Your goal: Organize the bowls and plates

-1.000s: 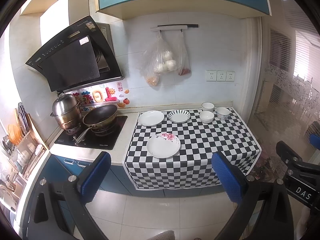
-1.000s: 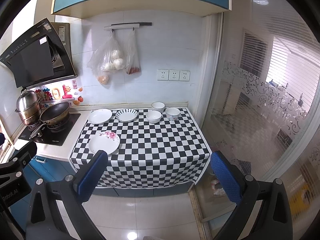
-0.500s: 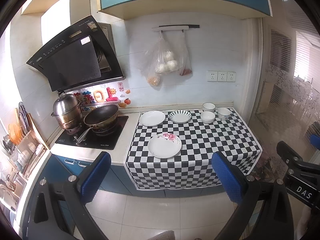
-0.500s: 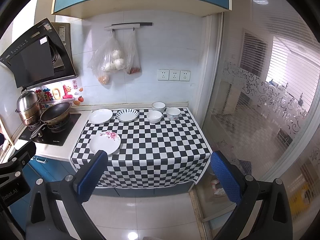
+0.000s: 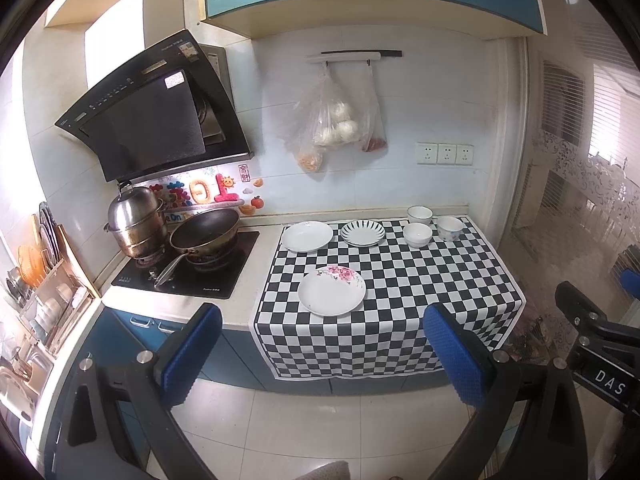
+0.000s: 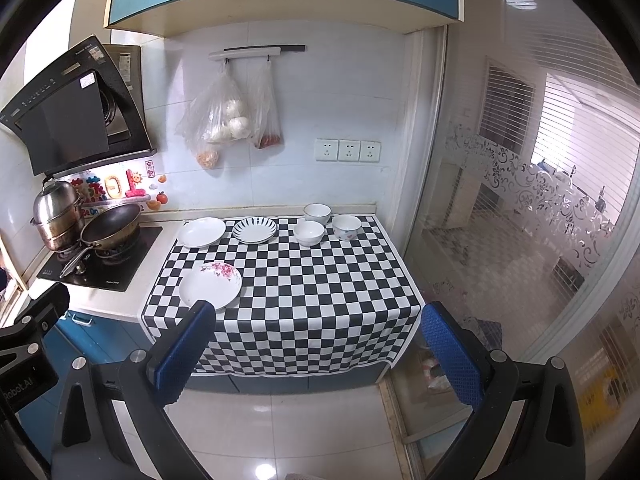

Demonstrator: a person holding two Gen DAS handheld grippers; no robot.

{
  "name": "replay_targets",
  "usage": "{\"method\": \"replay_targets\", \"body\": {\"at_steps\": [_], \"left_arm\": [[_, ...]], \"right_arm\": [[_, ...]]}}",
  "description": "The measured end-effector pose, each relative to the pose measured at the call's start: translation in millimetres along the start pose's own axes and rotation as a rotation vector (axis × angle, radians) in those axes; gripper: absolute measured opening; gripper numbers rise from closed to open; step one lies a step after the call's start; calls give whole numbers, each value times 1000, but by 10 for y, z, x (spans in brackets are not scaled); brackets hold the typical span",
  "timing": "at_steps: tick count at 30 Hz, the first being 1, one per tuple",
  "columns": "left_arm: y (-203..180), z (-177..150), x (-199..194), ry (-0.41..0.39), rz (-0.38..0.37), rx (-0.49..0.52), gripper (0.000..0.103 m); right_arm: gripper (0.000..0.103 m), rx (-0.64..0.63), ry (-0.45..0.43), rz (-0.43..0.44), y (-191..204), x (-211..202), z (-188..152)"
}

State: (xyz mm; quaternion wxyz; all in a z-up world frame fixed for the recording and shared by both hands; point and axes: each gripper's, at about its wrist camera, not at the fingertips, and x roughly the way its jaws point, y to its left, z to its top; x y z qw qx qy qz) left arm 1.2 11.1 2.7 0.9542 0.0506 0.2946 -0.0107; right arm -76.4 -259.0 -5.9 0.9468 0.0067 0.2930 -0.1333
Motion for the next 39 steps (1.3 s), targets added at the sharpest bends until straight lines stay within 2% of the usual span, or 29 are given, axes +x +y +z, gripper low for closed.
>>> {"method": "replay_targets", "body": {"at_steps": [19, 27, 32, 39], "left_arm": [[95, -92, -46, -3, -4, 0, 103], [79, -64, 60, -4, -1, 0, 103], [229, -15, 370, -42, 64, -17, 103], [508, 33, 1005, -20, 120, -39, 103]], "right_arm": [[103, 1, -2, -6, -10, -26, 4], [103, 29, 8, 14, -34, 36, -16], [103, 85, 27, 38, 2, 329, 4], [103, 115, 43, 60, 288, 968, 124]]}}
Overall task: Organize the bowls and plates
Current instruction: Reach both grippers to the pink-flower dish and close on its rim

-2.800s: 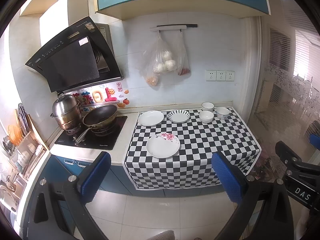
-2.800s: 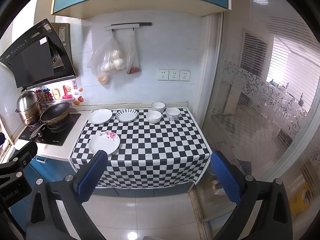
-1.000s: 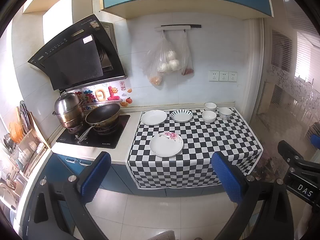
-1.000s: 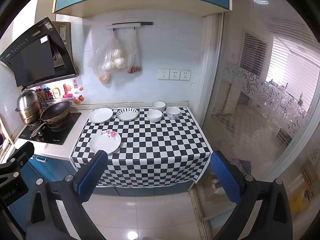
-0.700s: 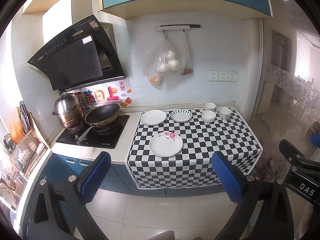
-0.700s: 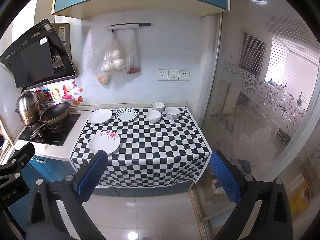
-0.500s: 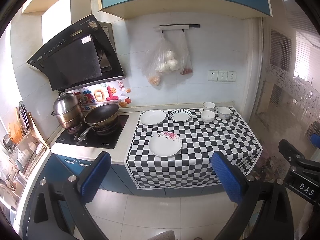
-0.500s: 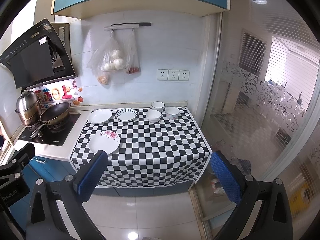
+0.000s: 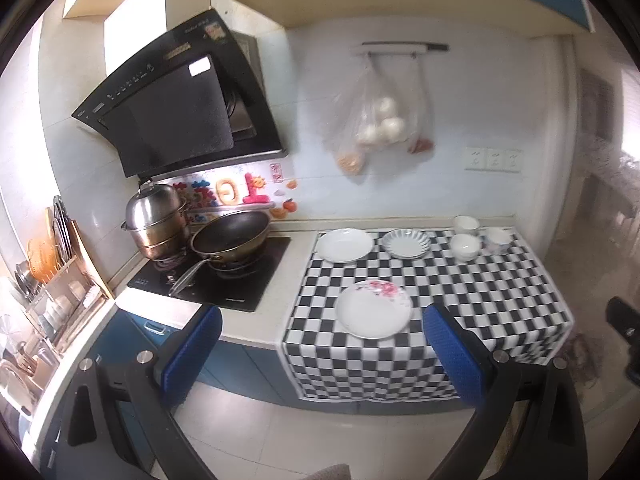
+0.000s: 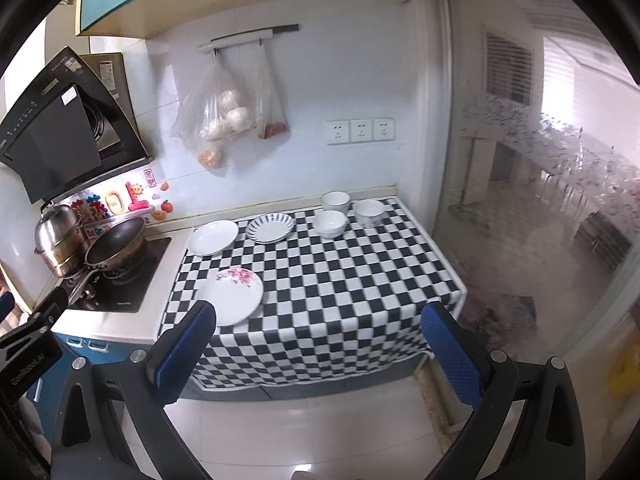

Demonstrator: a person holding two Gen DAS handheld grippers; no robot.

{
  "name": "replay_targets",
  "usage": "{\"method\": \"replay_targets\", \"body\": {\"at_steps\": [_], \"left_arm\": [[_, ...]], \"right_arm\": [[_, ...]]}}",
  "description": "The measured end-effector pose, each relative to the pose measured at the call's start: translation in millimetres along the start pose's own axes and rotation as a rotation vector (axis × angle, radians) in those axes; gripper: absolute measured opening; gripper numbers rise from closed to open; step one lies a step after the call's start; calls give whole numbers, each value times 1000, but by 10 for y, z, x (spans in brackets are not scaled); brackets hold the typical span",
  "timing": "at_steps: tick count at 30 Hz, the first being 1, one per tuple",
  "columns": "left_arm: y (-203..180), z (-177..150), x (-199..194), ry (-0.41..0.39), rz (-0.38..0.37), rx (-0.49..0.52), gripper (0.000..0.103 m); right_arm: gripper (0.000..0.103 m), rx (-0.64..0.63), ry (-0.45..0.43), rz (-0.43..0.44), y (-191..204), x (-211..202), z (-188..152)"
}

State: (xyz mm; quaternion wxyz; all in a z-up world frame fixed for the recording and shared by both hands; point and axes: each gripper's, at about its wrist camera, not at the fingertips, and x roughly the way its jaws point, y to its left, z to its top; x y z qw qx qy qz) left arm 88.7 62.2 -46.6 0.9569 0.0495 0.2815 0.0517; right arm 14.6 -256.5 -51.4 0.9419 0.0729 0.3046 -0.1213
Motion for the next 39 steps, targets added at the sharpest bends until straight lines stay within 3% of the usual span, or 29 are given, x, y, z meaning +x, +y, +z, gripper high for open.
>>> {"method": "replay_targets", "body": {"at_steps": [12, 18, 22, 29, 34, 39], "left_arm": [[97, 236, 1333, 91, 35, -45, 103], [-98, 309, 2279, 190, 51, -33, 103], [-245, 299, 3091, 322, 54, -17, 103], [-367, 110, 4364, 573, 18, -24, 102], [-378, -93, 4948, 710, -30, -38, 94], [-375, -350, 5419, 835, -81, -30, 74]], "right_arm": [[103, -82, 68, 16, 572, 1489, 271], [103, -125, 160, 73, 822, 2707, 431], [103, -160, 288, 113, 974, 3801, 504], [103, -194, 540, 200, 1195, 5308, 370], [103, -207, 663, 233, 1379, 5875, 153], [103, -192, 803, 285, 1481, 6281, -130]]}}
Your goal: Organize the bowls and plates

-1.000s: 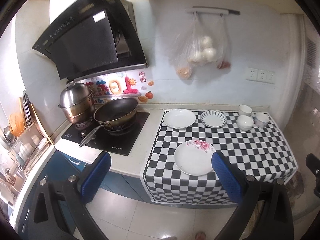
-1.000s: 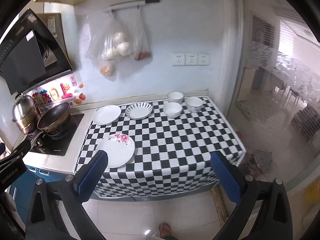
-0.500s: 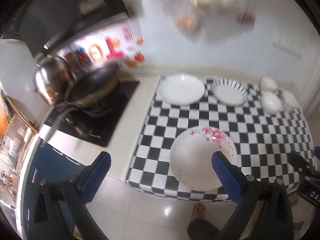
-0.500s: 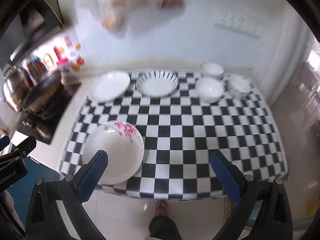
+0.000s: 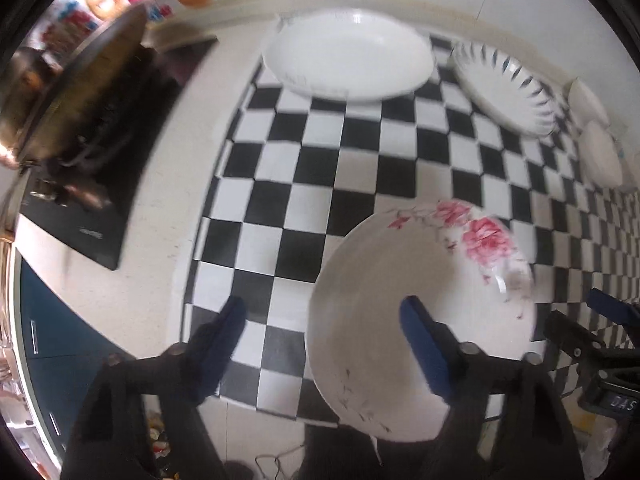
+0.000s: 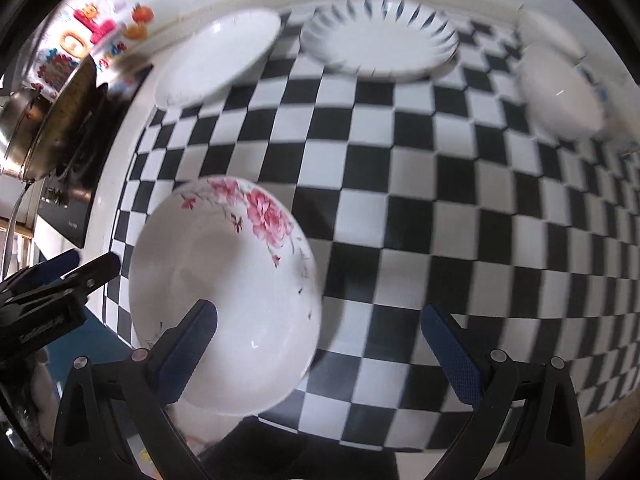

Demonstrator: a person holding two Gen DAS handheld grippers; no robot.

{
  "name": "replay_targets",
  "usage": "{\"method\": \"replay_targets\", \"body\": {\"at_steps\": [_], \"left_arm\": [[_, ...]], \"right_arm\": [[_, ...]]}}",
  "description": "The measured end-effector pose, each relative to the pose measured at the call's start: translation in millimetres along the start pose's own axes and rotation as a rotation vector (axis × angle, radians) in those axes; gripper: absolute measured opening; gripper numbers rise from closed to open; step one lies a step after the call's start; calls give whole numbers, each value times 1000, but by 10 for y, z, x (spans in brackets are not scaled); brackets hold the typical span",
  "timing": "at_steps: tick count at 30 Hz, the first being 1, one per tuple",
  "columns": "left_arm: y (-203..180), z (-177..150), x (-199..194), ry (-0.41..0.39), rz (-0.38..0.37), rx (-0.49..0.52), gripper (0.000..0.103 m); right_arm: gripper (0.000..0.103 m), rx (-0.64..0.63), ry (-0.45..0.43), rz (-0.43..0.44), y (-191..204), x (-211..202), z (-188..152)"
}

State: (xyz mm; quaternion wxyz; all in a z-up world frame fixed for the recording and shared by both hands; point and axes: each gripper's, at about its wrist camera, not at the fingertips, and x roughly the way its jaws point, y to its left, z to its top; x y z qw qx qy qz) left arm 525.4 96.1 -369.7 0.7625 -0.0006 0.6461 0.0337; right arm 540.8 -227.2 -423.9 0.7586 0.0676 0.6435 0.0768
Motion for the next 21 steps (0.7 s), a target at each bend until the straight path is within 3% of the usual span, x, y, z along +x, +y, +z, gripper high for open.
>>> {"method": "replay_targets", "body": {"at_steps": [3, 6, 8, 10, 11, 13, 16, 21], "left_arm": [[36, 51, 249, 72, -39, 10, 70], [42, 62, 436, 123, -73, 37, 65], [37, 69, 533, 155, -96, 54, 57], [34, 68, 599, 178, -123, 59, 53], [42, 74, 602, 175, -162, 49, 49], [39, 90, 595, 177, -198, 40, 43], [16, 84, 544, 162, -193, 47, 41], [-91, 136, 492, 165, -183, 49, 41]], "right_arm": [[102, 35, 70, 27, -26, 261, 58], [93, 70, 107, 31, -37, 427, 52], [78, 103, 155, 50, -56, 569, 35], [75, 126, 186, 68, -58, 652, -3], [66, 121, 176, 66, -39, 651, -5], [59, 116, 189, 64, -8, 648, 2], [24, 135, 220, 81, -1, 714, 1], [23, 164, 225, 97, -85, 735, -42]]}}
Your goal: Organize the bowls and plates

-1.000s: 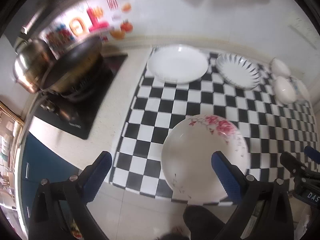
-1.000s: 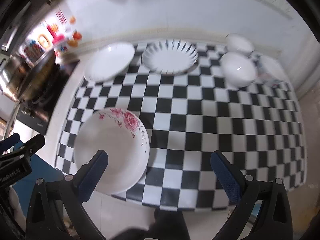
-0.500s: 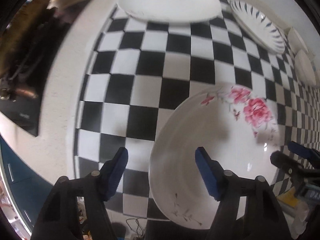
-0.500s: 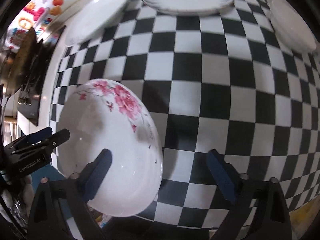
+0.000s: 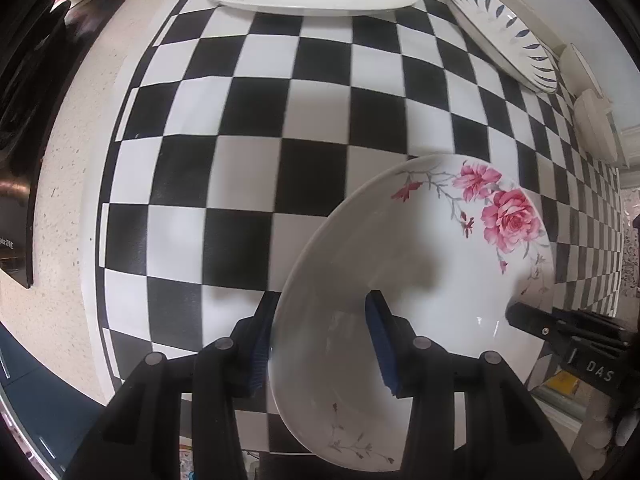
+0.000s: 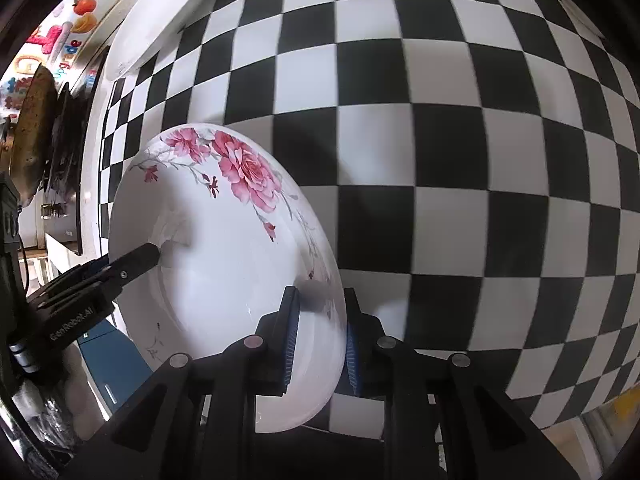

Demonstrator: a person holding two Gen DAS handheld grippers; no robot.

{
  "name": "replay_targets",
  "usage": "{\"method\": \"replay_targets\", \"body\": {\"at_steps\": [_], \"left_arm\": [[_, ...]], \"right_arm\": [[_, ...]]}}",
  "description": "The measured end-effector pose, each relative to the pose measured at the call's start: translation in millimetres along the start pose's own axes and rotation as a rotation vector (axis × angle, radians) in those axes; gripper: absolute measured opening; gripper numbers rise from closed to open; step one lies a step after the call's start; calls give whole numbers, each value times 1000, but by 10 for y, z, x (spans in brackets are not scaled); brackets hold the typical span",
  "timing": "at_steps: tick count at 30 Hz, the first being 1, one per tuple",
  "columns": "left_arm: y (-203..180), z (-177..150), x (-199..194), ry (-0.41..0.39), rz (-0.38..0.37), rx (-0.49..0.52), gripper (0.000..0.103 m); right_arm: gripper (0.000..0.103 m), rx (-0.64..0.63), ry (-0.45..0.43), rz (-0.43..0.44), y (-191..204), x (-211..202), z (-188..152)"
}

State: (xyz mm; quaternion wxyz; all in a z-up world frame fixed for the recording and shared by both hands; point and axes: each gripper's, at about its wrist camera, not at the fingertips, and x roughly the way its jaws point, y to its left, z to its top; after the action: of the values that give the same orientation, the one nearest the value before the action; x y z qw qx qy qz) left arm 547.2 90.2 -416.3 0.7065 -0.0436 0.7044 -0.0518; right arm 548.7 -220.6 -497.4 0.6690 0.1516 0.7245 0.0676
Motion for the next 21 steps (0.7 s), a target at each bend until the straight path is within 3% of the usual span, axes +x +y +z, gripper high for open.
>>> {"method": "replay_targets", "body": {"at_steps": [5, 14, 21], "left_arm": [[-362, 182, -23, -19, 21, 56, 41], [-1307, 467, 111, -1, -2, 196, 41], [-1760, 668, 224, 13, 22, 252, 41]], "right_arm": [[23, 30, -23, 1, -167, -108, -16], [23, 153, -80, -49, -829, -423, 11], [23, 195, -88, -66, -1097, -478, 45]]}}
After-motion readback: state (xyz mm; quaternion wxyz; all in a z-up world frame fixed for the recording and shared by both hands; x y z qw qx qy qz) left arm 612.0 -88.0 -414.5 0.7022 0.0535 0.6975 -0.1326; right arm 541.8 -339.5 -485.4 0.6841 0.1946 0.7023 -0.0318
